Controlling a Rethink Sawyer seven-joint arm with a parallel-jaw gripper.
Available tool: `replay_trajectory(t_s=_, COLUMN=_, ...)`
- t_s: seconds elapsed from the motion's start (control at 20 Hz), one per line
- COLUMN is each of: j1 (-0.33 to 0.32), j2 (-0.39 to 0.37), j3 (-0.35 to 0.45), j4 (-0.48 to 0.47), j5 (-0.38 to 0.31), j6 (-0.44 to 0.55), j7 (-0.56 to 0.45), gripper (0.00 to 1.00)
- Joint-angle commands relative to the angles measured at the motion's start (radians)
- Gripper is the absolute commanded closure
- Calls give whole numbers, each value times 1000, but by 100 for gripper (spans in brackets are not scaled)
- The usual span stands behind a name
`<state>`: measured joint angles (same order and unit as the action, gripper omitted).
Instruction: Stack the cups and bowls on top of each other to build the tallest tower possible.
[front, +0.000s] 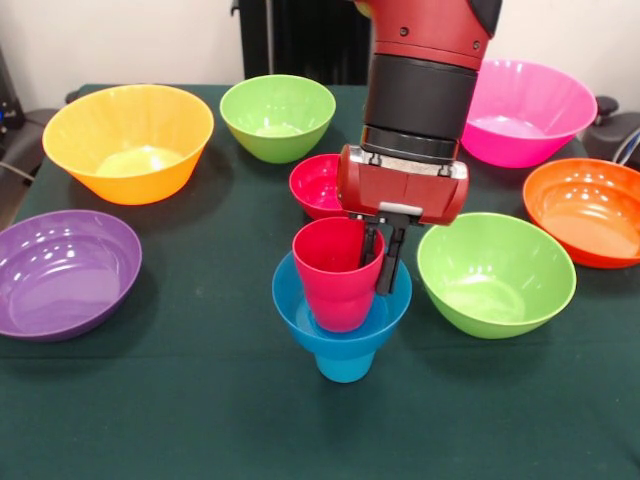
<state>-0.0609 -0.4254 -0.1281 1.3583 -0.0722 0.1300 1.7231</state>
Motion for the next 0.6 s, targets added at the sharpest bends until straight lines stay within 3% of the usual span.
replay_trajectory(t_s=0.05, j1=6, j2=10, j3=66, j4=69, j5=-5, j6=-11, j7=147, gripper=100)
replay_trajectory(t_s=0.6, j1=6, j2=6, j3=69, j4=74, j5=-6, j6=2, j7=142, gripper=100)
